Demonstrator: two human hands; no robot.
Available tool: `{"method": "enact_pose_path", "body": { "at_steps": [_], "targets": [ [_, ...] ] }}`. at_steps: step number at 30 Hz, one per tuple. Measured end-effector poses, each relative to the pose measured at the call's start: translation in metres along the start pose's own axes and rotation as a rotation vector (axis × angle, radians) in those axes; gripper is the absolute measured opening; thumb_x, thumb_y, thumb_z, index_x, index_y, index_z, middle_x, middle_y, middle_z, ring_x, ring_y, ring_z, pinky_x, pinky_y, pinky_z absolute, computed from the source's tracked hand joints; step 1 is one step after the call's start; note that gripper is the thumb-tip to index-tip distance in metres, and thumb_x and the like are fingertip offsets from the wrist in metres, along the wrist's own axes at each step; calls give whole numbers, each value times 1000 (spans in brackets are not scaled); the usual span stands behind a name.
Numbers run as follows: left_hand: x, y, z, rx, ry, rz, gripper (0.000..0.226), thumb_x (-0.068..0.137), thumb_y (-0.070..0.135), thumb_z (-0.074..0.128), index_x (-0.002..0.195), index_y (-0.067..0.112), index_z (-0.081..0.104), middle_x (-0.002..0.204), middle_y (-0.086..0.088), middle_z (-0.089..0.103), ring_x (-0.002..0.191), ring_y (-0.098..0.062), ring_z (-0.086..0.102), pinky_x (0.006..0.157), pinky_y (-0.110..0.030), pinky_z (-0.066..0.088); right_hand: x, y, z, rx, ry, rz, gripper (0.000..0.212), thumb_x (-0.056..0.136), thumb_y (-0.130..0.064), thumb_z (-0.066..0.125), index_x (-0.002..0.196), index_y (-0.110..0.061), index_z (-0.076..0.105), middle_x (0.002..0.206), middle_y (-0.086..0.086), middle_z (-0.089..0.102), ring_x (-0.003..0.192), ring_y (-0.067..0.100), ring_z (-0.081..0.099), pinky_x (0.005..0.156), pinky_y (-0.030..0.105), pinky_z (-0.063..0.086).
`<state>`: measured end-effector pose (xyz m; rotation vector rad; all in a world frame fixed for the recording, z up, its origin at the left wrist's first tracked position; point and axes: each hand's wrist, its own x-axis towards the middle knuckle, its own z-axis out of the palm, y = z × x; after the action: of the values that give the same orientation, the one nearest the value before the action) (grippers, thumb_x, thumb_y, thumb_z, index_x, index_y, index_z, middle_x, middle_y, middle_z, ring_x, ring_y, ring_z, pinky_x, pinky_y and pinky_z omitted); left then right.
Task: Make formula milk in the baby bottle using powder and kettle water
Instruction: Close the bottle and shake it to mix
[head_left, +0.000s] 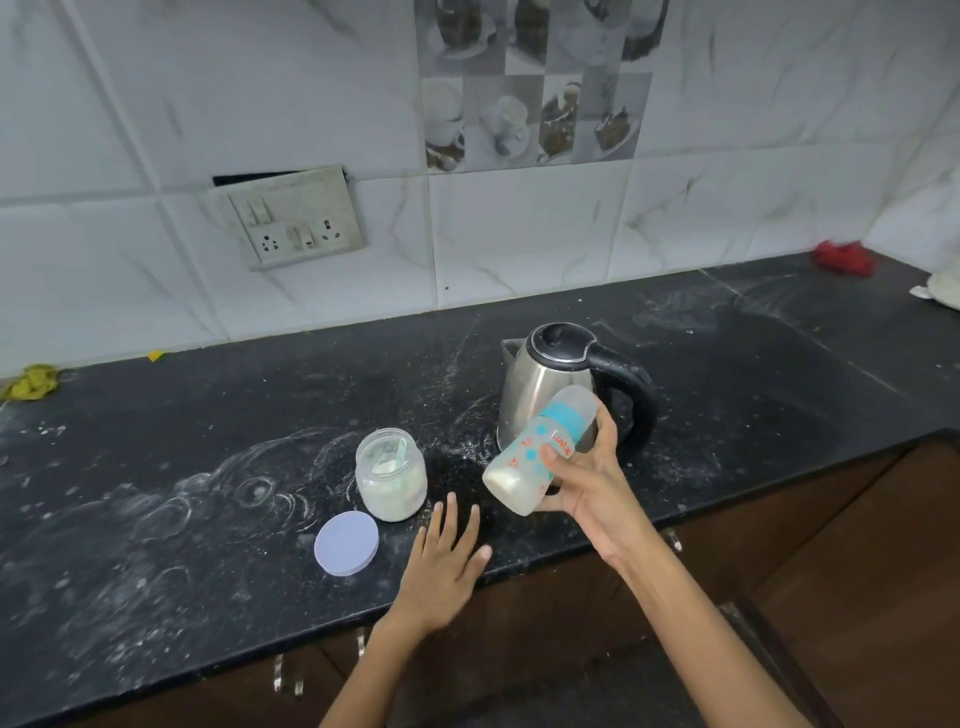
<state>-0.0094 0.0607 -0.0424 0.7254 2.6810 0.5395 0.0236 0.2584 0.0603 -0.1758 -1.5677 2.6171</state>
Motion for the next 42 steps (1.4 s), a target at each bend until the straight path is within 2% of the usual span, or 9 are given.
{"method": "enact_pose_path", "body": {
  "at_steps": [5,13,19,23,27,32,36,40,42],
  "targets": [
    [6,1,26,221,-55,-83,59,103,45,14,152,24,-11,157,-9,-28,145,-26,-23,119,-42,-7,0,-8,-7,111,26,-50,88,76,-4,73,137,-53,32,123,10,61,115,34,64,70,60,56],
    [10,8,30,245,-43,-153,56,103,42,14,151,27,-12,157,-9,-27,146,-26,-21,119,-44,-6,-5,-12,-18,263,-9,11,82,77,-4,72,141,-39,34,129,16,53,121,37,58,71,60,56],
    [12,13,31,227,-39,-198,56,104,41,14,150,28,-14,157,-9,-27,146,-26,-22,118,-45,-7,-10,-17,-25,81,-80,-28,93,76,-6,76,141,-51,28,131,15,56,118,35,62,73,60,57],
    [13,12,33,219,-43,-217,57,103,42,15,151,28,-13,157,-9,-28,146,-26,-22,119,-45,-6,-14,-14,-14,8,21,-103,91,75,-9,74,138,-54,27,137,14,53,119,33,61,78,64,55],
    [14,14,33,201,-71,-235,56,103,42,15,152,27,-8,156,-8,-29,145,-25,-24,118,-46,-9,-21,-10,-12,-246,-205,65,96,71,-11,79,137,-54,26,129,12,59,111,27,67,73,59,59],
    [16,10,36,212,-52,-230,56,103,43,13,150,30,-15,157,-6,-28,145,-26,-24,117,-48,-10,-6,-33,-22,20,-36,-58,83,84,-3,69,138,-52,30,135,14,54,118,35,62,73,62,56],
    [15,8,38,198,-53,-230,57,103,44,14,151,29,-12,157,-6,-28,144,-27,-26,116,-49,-11,-14,-19,-24,-197,-213,63,91,76,-8,77,134,-60,30,132,12,58,112,28,66,68,51,60],
    [17,3,42,191,-25,-223,57,102,46,14,150,32,-15,157,-5,-27,145,-27,-25,116,-49,-11,-9,-27,-28,55,-38,-57,90,79,-7,75,141,-52,27,132,11,58,116,31,64,75,60,57],
    [19,4,42,178,-28,-229,58,102,46,15,150,31,-14,157,-4,-27,145,-27,-25,116,-49,-10,-14,-21,-25,-41,-101,-2,92,79,-7,76,140,-56,26,132,13,58,116,31,64,75,60,57]
  ]
}}
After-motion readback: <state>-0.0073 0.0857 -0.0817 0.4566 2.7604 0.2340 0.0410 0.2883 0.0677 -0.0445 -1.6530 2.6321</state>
